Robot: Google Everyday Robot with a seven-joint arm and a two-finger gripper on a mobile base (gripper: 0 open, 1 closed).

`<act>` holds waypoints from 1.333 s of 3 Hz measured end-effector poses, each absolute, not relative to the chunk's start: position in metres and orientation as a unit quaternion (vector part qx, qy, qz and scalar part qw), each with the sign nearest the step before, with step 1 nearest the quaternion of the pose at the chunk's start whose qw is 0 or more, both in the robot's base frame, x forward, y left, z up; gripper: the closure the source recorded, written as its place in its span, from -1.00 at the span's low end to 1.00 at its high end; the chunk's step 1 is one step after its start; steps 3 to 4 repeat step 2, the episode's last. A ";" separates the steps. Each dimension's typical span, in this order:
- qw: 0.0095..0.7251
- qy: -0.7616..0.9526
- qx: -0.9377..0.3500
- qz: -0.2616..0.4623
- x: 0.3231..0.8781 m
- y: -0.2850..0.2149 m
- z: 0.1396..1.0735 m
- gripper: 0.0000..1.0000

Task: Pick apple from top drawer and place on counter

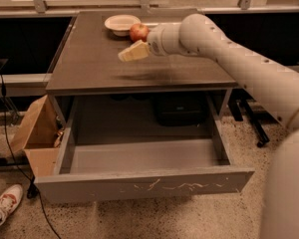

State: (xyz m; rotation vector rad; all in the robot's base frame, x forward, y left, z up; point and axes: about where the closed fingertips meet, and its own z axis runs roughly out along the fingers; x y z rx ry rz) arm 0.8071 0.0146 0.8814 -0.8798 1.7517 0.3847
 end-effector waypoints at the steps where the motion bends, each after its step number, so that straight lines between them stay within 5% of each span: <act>1: 0.574 0.713 -0.378 0.142 0.757 -0.004 0.903 -1.00; 4: 0.588 0.698 -0.386 0.139 0.722 -0.014 0.907 -1.00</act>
Offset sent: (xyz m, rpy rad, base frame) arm -0.1317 -0.0498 0.0306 -0.0029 -0.1911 0.0250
